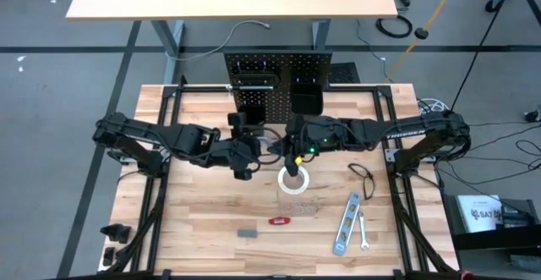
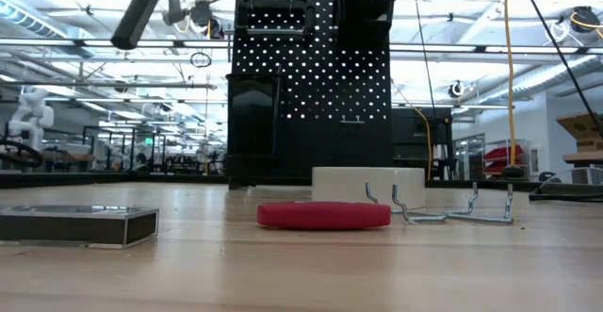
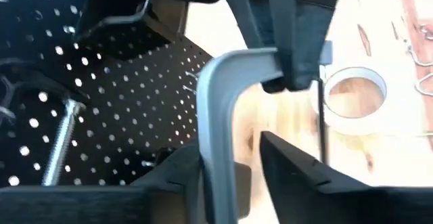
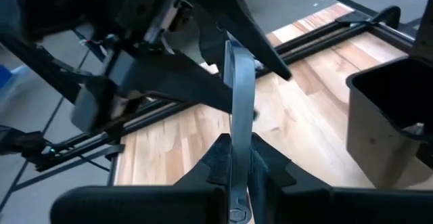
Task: Hang tools onto peg board
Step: Hang the gray hacksaw on the black peg board
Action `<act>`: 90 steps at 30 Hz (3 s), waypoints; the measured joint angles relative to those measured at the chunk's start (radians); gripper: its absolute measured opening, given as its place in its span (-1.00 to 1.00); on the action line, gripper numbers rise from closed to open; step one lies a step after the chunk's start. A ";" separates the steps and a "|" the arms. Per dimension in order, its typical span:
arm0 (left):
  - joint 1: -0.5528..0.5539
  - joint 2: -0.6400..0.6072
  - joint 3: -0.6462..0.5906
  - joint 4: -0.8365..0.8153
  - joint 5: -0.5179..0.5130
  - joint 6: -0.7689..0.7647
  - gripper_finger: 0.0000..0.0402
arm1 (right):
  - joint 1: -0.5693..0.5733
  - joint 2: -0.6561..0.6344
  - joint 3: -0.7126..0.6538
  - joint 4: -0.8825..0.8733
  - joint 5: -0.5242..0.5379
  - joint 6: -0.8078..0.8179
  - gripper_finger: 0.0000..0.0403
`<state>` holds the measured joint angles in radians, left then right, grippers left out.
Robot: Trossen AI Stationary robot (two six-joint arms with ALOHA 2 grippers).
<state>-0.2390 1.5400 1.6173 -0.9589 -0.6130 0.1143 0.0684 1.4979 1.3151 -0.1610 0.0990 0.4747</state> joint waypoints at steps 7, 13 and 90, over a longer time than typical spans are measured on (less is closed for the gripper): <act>-0.026 -0.076 0.000 -0.035 0.052 -0.032 -0.09 | 0.007 0.000 0.000 -0.010 0.011 -0.021 -0.92; -0.039 -0.183 0.000 -0.093 0.043 -0.080 -0.08 | 0.026 0.000 0.000 -0.007 0.059 -0.101 -0.92; 0.152 -0.504 -0.002 -0.076 0.541 -0.098 -0.46 | 0.049 -0.160 -0.002 0.195 0.040 -0.517 -0.92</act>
<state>-0.0872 1.0359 1.6157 -1.0347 -0.0723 0.0167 0.1173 1.3380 1.3136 0.0338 0.1394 -0.0422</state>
